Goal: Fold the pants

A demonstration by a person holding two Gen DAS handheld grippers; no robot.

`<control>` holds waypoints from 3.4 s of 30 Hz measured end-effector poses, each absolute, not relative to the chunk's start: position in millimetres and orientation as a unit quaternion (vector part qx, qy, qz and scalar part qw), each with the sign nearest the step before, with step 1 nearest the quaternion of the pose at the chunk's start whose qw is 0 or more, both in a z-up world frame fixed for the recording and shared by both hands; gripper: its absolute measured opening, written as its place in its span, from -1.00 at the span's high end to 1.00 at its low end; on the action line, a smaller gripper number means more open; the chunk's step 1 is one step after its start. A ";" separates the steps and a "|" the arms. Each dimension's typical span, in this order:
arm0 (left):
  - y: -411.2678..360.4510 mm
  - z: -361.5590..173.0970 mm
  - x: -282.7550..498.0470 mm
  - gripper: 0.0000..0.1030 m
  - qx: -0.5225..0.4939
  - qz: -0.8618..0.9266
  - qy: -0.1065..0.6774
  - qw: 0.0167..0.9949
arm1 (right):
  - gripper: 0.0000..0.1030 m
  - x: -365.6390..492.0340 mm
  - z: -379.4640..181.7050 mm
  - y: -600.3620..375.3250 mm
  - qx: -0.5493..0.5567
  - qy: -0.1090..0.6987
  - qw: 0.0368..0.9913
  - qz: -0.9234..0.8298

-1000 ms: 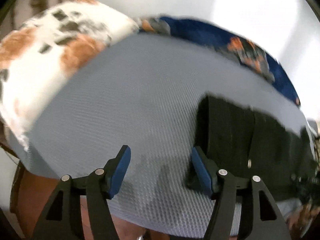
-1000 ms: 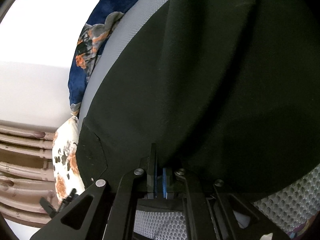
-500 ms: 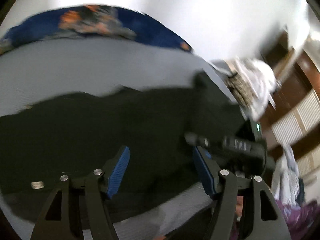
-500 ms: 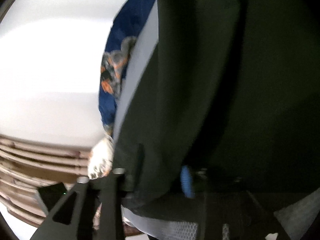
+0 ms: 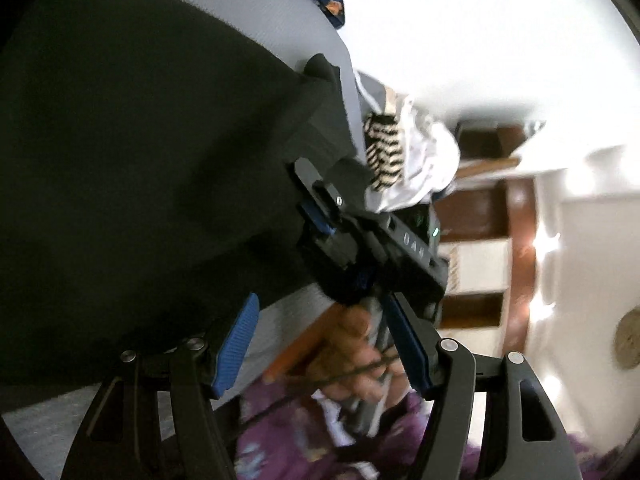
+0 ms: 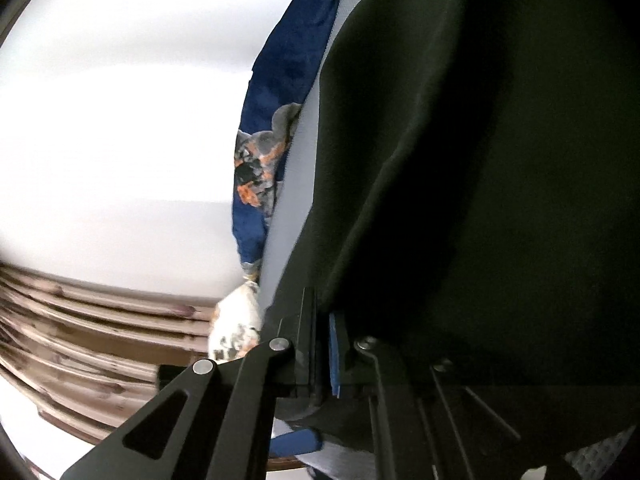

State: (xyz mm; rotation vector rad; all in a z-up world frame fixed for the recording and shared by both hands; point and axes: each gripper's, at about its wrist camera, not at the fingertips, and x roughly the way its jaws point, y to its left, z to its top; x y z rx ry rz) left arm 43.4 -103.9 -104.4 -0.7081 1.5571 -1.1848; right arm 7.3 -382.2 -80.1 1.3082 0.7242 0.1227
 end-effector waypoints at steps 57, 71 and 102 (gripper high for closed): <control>-121.1 -143.6 54.1 0.68 -0.435 -0.352 0.593 0.580 | 0.90 -39.1 -28.8 -612.8 0.569 0.160 0.800 -0.103; -116.5 -160.1 25.9 0.68 -0.375 -0.362 0.636 0.569 | 0.90 -183.1 -82.4 -579.5 0.608 0.179 0.755 -0.170; -105.6 -160.8 19.8 0.68 -0.339 -0.367 0.650 0.572 | 0.90 -231.2 -95.1 -569.9 0.607 0.174 0.754 -0.183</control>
